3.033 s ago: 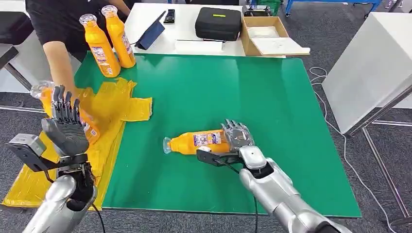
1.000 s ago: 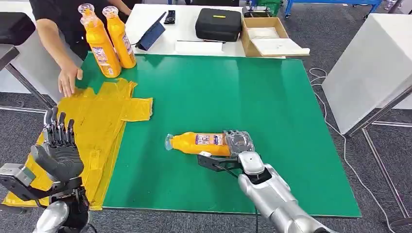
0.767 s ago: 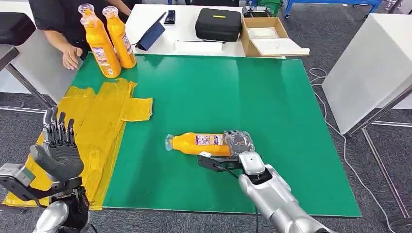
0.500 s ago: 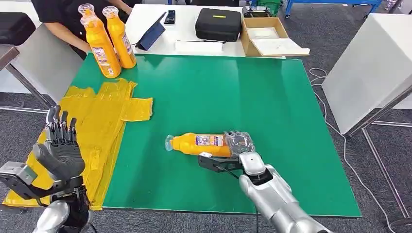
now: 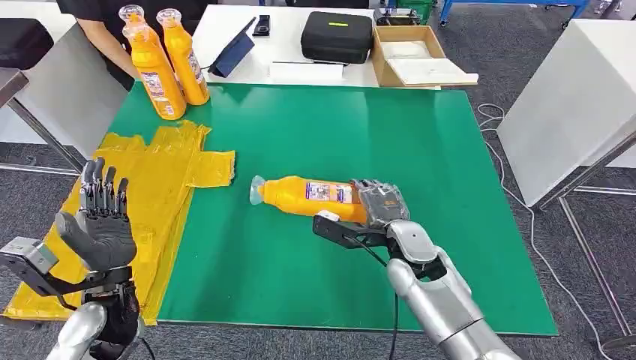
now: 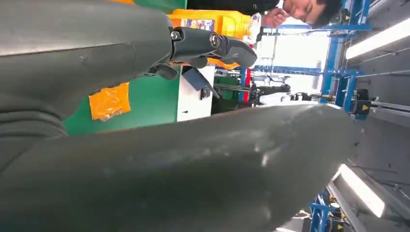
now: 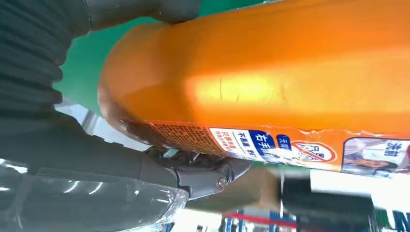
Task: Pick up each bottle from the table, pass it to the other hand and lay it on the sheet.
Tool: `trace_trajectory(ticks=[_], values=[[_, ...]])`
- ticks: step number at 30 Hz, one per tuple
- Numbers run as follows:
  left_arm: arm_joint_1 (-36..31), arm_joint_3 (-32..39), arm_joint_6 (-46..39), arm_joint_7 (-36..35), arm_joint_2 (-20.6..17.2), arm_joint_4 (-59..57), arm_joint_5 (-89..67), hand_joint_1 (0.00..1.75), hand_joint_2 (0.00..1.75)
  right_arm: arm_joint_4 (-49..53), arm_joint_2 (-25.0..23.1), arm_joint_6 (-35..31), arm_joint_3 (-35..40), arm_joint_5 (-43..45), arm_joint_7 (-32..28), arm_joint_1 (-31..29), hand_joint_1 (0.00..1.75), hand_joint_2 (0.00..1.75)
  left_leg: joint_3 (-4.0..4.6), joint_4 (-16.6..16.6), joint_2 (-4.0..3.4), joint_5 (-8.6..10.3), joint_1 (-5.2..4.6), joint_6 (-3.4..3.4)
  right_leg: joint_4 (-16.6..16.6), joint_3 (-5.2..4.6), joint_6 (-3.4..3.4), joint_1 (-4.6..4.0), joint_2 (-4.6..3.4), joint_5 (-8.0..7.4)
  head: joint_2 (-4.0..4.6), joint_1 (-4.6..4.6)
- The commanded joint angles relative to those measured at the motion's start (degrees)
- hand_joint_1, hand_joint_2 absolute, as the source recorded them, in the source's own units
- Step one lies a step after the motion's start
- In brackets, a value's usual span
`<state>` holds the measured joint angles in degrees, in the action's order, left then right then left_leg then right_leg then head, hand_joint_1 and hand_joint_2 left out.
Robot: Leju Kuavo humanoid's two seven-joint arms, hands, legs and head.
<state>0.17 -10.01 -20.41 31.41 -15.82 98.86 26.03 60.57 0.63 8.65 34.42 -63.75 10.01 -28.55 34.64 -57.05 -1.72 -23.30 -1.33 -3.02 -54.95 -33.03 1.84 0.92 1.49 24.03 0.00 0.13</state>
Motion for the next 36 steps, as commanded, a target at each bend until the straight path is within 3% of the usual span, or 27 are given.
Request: trace_trajectory(ticks=[1, 7, 8, 15, 20, 28, 36], values=[[-1.32, -1.82, 0.87, -0.19, 1.27, -5.73, 1.89, 0.0, 0.0, 4.19, 2.32, -2.06, -1.0, 2.53, -0.52, -1.66, 1.75, 1.75, -0.13, -0.01, 0.23, -0.03, 0.05, 0.28, -0.02, 0.15, -0.12, 0.0, -0.02, 0.06, 0.0, 0.0], [-1.92, -4.52, 3.6, -1.72, 3.3, -5.59, 3.96, 0.0, 0.0, 4.23, 3.21, -4.98, -2.7, 4.68, -1.59, -2.82, 1.75, 1.75, -0.13, 0.0, 0.28, -0.04, 0.04, 0.25, 0.01, 0.18, -0.09, 0.01, 0.02, 0.07, 0.0, 0.02], [-2.2, -4.93, 4.04, -2.34, 3.82, -5.3, 4.47, 0.0, 1.75, 4.77, 2.92, -5.38, -3.03, 5.37, -1.87, -2.94, 1.75, 1.75, -0.18, -0.03, 0.33, -0.08, 0.07, 0.32, 0.0, 0.24, -0.12, 0.01, 0.0, 0.1, 0.0, -0.02], [-3.38, -8.26, 10.35, -8.4, 5.11, -6.95, 13.41, 0.0, 1.75, 9.33, -1.24, -6.73, -2.79, 11.87, -2.88, -3.82, 1.75, 1.75, -0.01, -0.03, 0.12, -0.03, -0.02, 0.21, -0.06, 0.02, -0.09, 0.04, -0.07, 0.04, 0.0, 0.0], [-6.32, -12.54, 11.54, -9.01, 6.47, -8.19, 15.2, 0.0, 1.75, 6.57, -3.15, -5.66, 1.24, 13.73, -1.24, -7.44, 1.75, 1.75, -0.05, -0.04, 0.16, -0.03, 0.01, 0.26, -0.08, 0.05, -0.11, 0.02, -0.07, 0.05, 0.0, 0.02], [-8.08, -13.75, 11.94, -9.78, 7.2, -8.63, 16.97, 0.0, 1.75, 4.57, -3.52, -5.97, 3.23, 14.82, -0.65, -8.84, 1.75, 1.75, -0.1, -0.01, 0.17, -0.04, 0.06, 0.25, -0.01, 0.14, -0.09, -0.02, -0.06, 0.04, 0.0, 0.0], [-12.88, -15.36, 4.06, -4.38, 10.21, -9.73, 8.97, 0.0, 1.75, 1.77, -5.63, -6.32, 6.89, 17.42, 0.85, -8.75, 1.75, 1.75, -0.22, -0.06, 0.35, -0.09, 0.13, 0.44, -0.04, 0.3, -0.19, -0.05, -0.03, 0.12, 0.0, 0.0]])
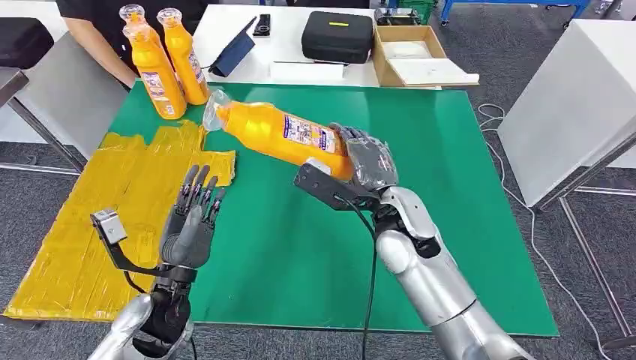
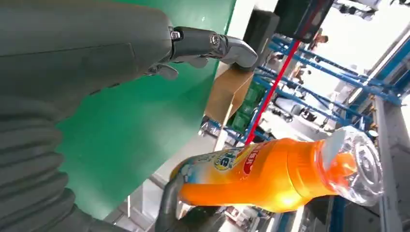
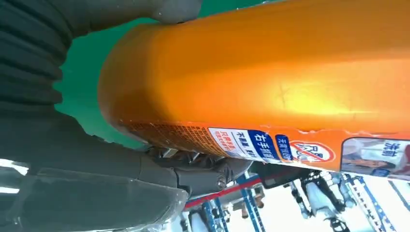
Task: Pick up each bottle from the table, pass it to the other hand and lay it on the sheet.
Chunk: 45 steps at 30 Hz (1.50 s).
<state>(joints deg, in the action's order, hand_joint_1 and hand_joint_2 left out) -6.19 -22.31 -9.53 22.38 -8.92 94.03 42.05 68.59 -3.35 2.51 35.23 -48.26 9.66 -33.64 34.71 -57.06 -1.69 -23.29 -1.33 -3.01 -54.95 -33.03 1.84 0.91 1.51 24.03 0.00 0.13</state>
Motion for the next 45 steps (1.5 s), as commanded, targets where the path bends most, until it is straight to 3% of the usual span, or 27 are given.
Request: trace_trajectory(ticks=[1, 10, 14, 15, 16, 21, 27, 30, 33, 45], values=[[-6.93, -2.89, -7.24, 4.73, 3.54, -4.99, -7.3, 0.0, 1.75, -6.78, -2.09, -0.12, 6.29, 1.94, 1.23, -3.64, 1.75, 1.75, -0.06, -0.01, 0.12, -0.01, 0.05, 0.16, 0.0, 0.07, -0.07, -0.02, -0.02, 0.02, 0.0, 0.0], [-9.85, -2.12, -9.94, 3.48, 6.02, -6.3, -7.75, 0.0, 1.75, -11.82, -5.5, -0.12, 8.02, 0.79, 1.42, -4.8, 1.75, 1.75, -0.25, -0.06, 0.23, -0.1, 0.13, 0.41, -0.05, 0.24, -0.18, -0.06, -0.12, 0.1, 0.0, 0.0], [-10.03, -1.39, -10.16, 2.8, 6.99, -5.71, -7.51, 0.0, 1.75, -11.95, -6.79, -0.11, 9.6, -0.73, 1.68, -4.73, 1.75, 1.75, -0.09, -0.02, 0.11, -0.03, 0.07, 0.2, -0.01, 0.09, -0.08, -0.03, -0.06, 0.04, 0.0, 0.0], [-9.66, -0.78, -10.09, 2.25, 7.4, -5.23, -7.34, 0.0, 1.75, -11.49, -6.72, -0.29, 9.86, -1.45, 1.95, -4.6, 1.75, 1.75, -0.28, -0.07, 0.22, -0.14, 0.14, 0.43, -0.05, 0.28, -0.19, -0.06, -0.15, 0.13, 0.0, 0.02], [-9.44, -0.38, -9.8, 1.48, 7.64, -4.94, -6.96, 0.0, 1.75, -11.08, -6.56, -0.53, 10.24, -2.38, 2.19, -4.55, 1.75, 1.75, -0.1, -0.02, 0.06, -0.05, 0.07, 0.2, -0.02, 0.08, -0.08, -0.03, -0.11, 0.04, 0.0, 0.0], [-9.32, -0.18, -9.64, 1.15, 7.66, -4.79, -6.64, 0.0, 1.75, -10.78, -6.43, -0.63, 10.36, -2.74, 2.21, -4.46, 1.75, 1.75, -0.04, -0.01, 0.06, -0.02, 0.06, 0.16, -0.01, 0.05, -0.07, -0.02, -0.07, 0.02, 0.0, 0.0], [-8.48, 3.34, -7.62, -3.47, 8.05, -4.45, -3.04, 0.0, 1.75, -7.81, -6.08, -1.24, 13.5, -10.26, 3.46, -2.54, 1.75, 1.75, -0.07, -0.01, 0.05, -0.04, 0.09, 0.21, 0.0, 0.07, -0.1, -0.05, -0.12, 0.02, 0.0, 0.0], [-8.15, 3.48, -7.34, -3.66, 7.94, -4.36, -2.85, 0.0, 1.75, -7.78, -6.39, -1.35, 13.66, -10.57, 3.61, -2.12, 1.75, 1.75, -0.3, -0.03, 0.16, -0.15, 0.14, 0.46, -0.03, 0.29, -0.21, -0.06, -0.21, 0.13, 0.0, 0.0], [-6.87, 3.18, -7.48, -3.18, 7.8, -4.36, -4.41, 0.0, 1.75, -8.0, -6.8, -1.17, 13.66, -11.02, 3.61, -0.36, 1.75, 1.75, -0.13, 0.03, 0.06, -0.04, 0.08, 0.19, 0.04, 0.12, -0.09, -0.05, -0.08, 0.04, 0.0, 0.0], [-7.11, 2.26, -6.67, -2.61, 7.56, -5.3, -5.85, 0.0, 1.75, -10.76, -9.03, -1.28, 18.7, -12.61, 2.78, 0.96, 1.75, 1.75, -0.07, 0.03, 0.09, -0.01, 0.09, 0.19, 0.02, 0.06, -0.09, -0.04, -0.06, 0.03, 0.0, 0.0]])
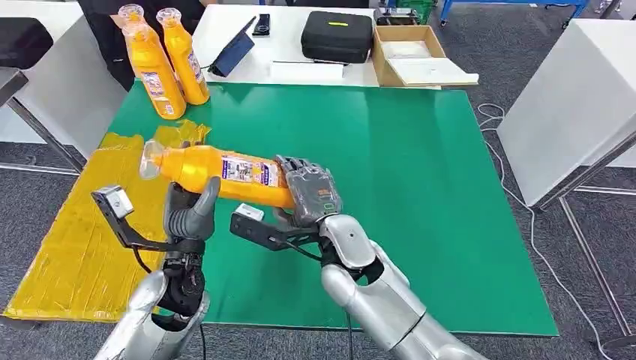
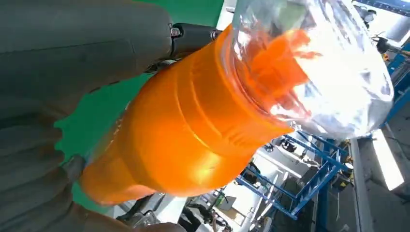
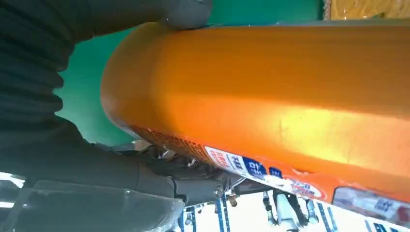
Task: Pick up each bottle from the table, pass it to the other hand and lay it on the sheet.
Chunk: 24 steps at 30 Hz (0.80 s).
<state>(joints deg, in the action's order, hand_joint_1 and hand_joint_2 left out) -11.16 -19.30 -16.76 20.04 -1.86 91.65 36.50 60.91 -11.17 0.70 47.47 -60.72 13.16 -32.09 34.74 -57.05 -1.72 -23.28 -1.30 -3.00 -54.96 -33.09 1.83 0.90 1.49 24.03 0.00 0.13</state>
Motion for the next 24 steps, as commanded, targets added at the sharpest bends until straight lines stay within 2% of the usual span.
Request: trace_trajectory(ticks=[1, 15, 17, 18, 21, 22, 23, 24], values=[[-2.14, -0.75, 0.56, -0.27, 0.5, -2.92, -0.3, 0.0, 1.75, -3.09, -1.21, 0.54, 6.46, -0.15, -0.72, -0.59, 1.75, 1.75, -0.19, 0.0, 0.18, -0.07, 0.11, 0.27, 0.03, 0.22, -0.12, -0.06, -0.05, 0.06, 0.0, 0.0], [-3.77, -2.05, 0.09, 0.08, 0.09, -5.43, -0.74, 0.0, 1.75, -1.47, -2.5, 2.27, 8.22, 4.7, 1.17, 0.31, 1.75, 1.75, -0.07, 0.02, 0.14, 0.0, 0.05, 0.14, 0.03, 0.08, -0.06, -0.02, 0.03, 0.02, 0.0, 0.02], [-4.6, -2.3, -0.23, 0.12, 0.03, -5.92, -0.5, 0.0, 1.75, -1.01, -2.77, 2.96, 8.85, 5.39, 1.63, 0.19, 1.75, 1.75, -0.27, -0.02, 0.32, -0.09, 0.15, 0.37, 0.02, 0.32, -0.17, -0.08, 0.01, 0.12, 0.0, 0.02], [-4.66, -2.32, -0.39, 0.15, 0.16, -5.73, -0.37, 0.0, 1.75, -0.92, -2.93, 3.16, 9.01, 5.74, 1.85, 0.15, 1.75, 1.75, -0.06, 0.01, 0.15, 0.0, 0.05, 0.15, 0.01, 0.06, -0.07, -0.03, 0.02, 0.02, 0.0, 0.0], [-4.5, -2.09, -1.03, 0.45, 0.57, -5.13, -0.09, 0.0, 1.75, -1.03, -3.33, 3.4, 9.13, 6.85, 2.37, 0.61, 1.75, 1.75, -0.09, -0.01, 0.19, -0.02, 0.08, 0.19, 0.02, 0.1, -0.09, -0.04, 0.03, 0.04, 0.0, 0.02], [-4.53, -2.14, -1.15, 0.47, 0.5, -5.07, -0.02, 0.58, 1.75, -1.28, -3.33, 3.43, 9.3, 7.39, 2.44, 0.69, 1.75, 1.75, -0.16, -0.03, 0.23, -0.07, 0.11, 0.28, 0.01, 0.18, -0.13, -0.06, 0.0, 0.08, 0.0, 0.0], [-4.53, -1.7, -1.25, 0.84, 0.68, -4.92, 0.32, 1.75, 1.75, -1.62, -3.34, 3.36, 9.41, 7.68, 2.52, 0.83, 1.75, 1.75, -0.14, 0.0, 0.23, -0.04, 0.09, 0.22, 0.02, 0.16, -0.1, -0.05, 0.04, 0.07, 0.0, 0.02], [-4.53, -1.7, -1.25, 0.84, 0.68, -4.92, 0.32, 1.75, 1.75, -1.62, -3.34, 3.36, 9.41, 7.68, 2.52, 0.83, 1.75, 1.75, -0.08, 0.01, 0.16, -0.01, 0.07, 0.15, 0.04, 0.09, -0.07, -0.04, 0.04, 0.03, 0.0, 0.0]])
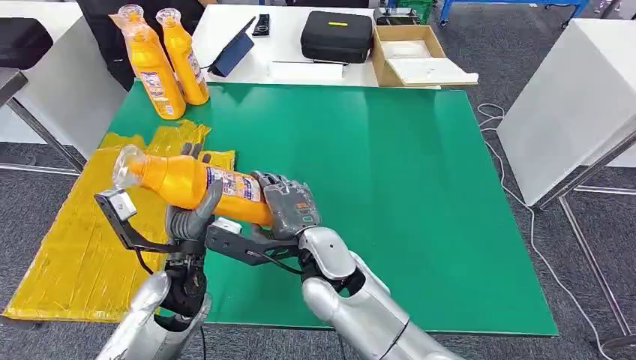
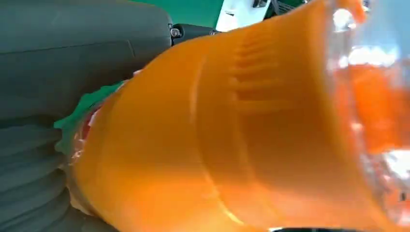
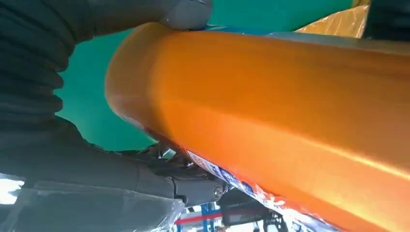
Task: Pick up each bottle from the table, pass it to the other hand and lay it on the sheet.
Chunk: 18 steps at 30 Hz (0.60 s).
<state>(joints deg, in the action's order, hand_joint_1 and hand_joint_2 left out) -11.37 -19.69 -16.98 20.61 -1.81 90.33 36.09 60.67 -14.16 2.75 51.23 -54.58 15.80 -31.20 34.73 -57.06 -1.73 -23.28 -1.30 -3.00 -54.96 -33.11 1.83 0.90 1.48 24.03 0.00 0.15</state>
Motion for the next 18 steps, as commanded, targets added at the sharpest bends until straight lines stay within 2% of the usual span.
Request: trace_trajectory(ticks=[1, 6, 8, 12, 13, 14, 18], values=[[-4.32, -1.31, -1.04, 0.27, 0.63, -3.61, 0.74, 1.75, 1.75, -1.38, -0.34, 1.31, 5.65, 1.54, -0.13, -0.06, 1.75, 1.75, -0.16, 0.0, 0.29, -0.05, 0.11, 0.26, 0.03, 0.23, -0.12, -0.06, 0.07, 0.09, 0.0, -0.02], [-4.29, -0.36, -0.61, 0.87, 0.66, -2.93, 2.01, 1.75, 1.75, -1.87, -0.39, 1.1, 5.95, 2.26, -0.16, -0.25, 1.75, 1.75, -0.09, 0.01, 0.21, -0.02, 0.08, 0.18, 0.04, 0.15, -0.08, -0.04, 0.06, 0.04, 0.0, -0.02], [-3.9, 0.53, -0.2, 0.99, 0.46, -2.01, 3.07, 1.75, 1.75, -1.51, -0.46, 1.07, 6.2, 2.58, -0.14, -0.1, 1.75, 1.75, -0.23, -0.03, 0.35, -0.09, 0.14, 0.36, 0.01, 0.31, -0.16, -0.07, 0.04, 0.13, 0.0, -0.02], [-3.38, 1.54, 0.05, 1.06, 0.02, -1.08, 3.94, 1.75, 1.75, -0.97, -0.66, 1.25, 6.47, 2.88, -0.1, 0.49, 1.75, 1.75, -0.09, -0.01, 0.15, -0.04, 0.1, 0.21, 0.03, 0.14, -0.1, -0.07, -0.01, 0.04, 0.0, -0.02], [-3.38, 1.54, 0.05, 1.06, 0.02, -1.08, 3.94, 1.75, 1.75, -0.97, -0.66, 1.25, 6.47, 2.88, -0.1, 0.49, 1.75, 1.75, -0.29, -0.05, 0.29, -0.15, 0.17, 0.44, -0.02, 0.35, -0.21, -0.09, -0.07, 0.15, 0.0, -0.02], [-3.38, 1.54, 0.05, 1.06, 0.02, -1.08, 3.94, 1.75, 1.75, -0.97, -0.66, 1.25, 6.47, 2.88, -0.1, 0.49, 1.75, 1.75, -0.11, 0.0, 0.18, -0.04, 0.1, 0.23, 0.03, 0.16, -0.11, -0.05, -0.02, 0.05, 0.0, -0.02], [-3.38, 1.54, 0.05, 1.06, 0.02, -1.08, 3.94, 1.75, 1.75, -0.97, -0.66, 1.25, 6.47, 2.88, -0.1, 0.49, 1.75, 1.75, -0.08, 0.0, 0.17, -0.03, 0.09, 0.18, 0.03, 0.13, -0.08, -0.05, 0.02, 0.04, 0.0, -0.02]])
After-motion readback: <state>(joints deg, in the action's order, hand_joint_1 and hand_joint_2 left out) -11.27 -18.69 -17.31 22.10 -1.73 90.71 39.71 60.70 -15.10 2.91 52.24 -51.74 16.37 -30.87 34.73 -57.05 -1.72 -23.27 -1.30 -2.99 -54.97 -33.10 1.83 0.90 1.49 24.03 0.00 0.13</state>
